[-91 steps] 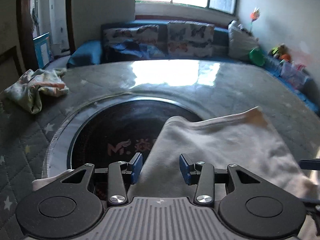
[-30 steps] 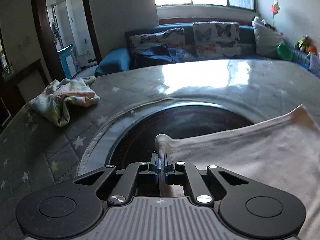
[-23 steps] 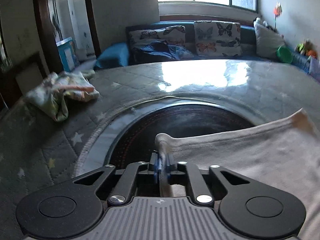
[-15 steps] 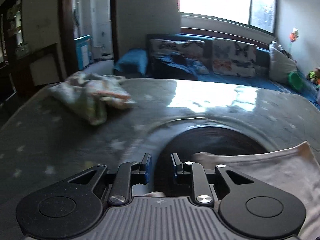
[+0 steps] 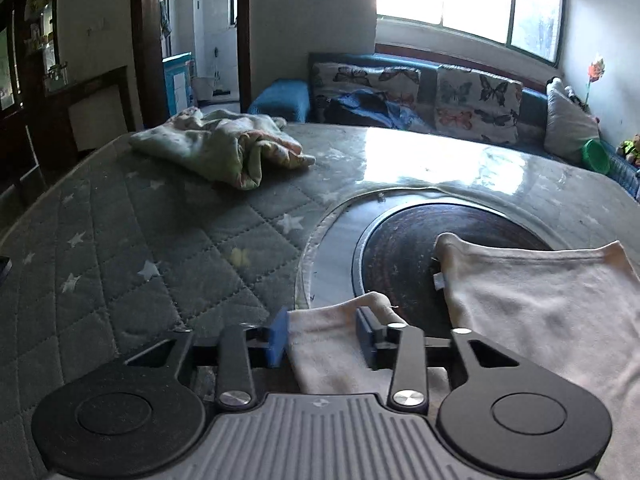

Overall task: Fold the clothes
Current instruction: 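Fold the held sweatshirt side over the body with the left tool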

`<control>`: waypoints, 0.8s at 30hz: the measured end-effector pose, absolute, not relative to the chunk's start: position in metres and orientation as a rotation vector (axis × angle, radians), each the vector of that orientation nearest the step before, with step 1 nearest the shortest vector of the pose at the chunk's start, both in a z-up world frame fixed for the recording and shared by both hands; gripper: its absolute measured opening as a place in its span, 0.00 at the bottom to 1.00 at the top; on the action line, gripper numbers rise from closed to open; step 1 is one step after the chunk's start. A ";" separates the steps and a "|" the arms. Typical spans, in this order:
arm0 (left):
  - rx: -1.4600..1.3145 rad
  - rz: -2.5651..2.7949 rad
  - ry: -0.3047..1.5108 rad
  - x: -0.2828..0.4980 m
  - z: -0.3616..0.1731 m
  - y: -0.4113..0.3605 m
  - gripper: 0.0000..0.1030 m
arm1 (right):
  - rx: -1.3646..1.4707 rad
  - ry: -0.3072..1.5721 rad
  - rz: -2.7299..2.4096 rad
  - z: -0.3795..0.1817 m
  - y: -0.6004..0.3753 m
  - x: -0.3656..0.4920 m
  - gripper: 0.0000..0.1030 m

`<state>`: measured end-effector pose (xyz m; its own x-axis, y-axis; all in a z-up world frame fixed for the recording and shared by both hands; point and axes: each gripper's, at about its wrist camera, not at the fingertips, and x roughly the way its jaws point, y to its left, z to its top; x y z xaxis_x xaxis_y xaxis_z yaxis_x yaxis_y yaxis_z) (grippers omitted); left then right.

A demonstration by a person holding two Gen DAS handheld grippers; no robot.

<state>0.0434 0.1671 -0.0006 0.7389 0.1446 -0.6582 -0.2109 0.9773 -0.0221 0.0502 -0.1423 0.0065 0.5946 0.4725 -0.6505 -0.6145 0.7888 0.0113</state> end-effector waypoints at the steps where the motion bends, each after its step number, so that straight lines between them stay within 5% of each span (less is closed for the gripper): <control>1: -0.095 0.197 0.717 0.043 -0.002 0.167 0.41 | -0.223 0.686 0.637 0.007 -0.143 0.050 0.79; 10: -0.118 0.241 0.729 0.043 -0.008 0.173 0.38 | -0.223 0.686 0.636 0.007 -0.142 0.046 0.79; 13: -0.087 0.238 0.720 0.042 -0.009 0.169 0.15 | -0.221 0.684 0.634 0.007 -0.142 0.046 0.79; 15: -0.083 0.259 0.706 0.039 -0.007 0.169 0.08 | -0.218 0.685 0.631 0.006 -0.142 0.045 0.79; 24: -0.060 0.500 0.610 -0.017 0.014 0.182 0.07 | -0.235 0.681 0.623 0.003 -0.143 0.040 0.80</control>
<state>-0.0165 0.1823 0.0138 0.7047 0.4323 -0.5626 -0.4670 0.8796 0.0908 0.0403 -0.1434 0.0033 0.6056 0.4586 -0.6503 -0.6069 0.7947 -0.0047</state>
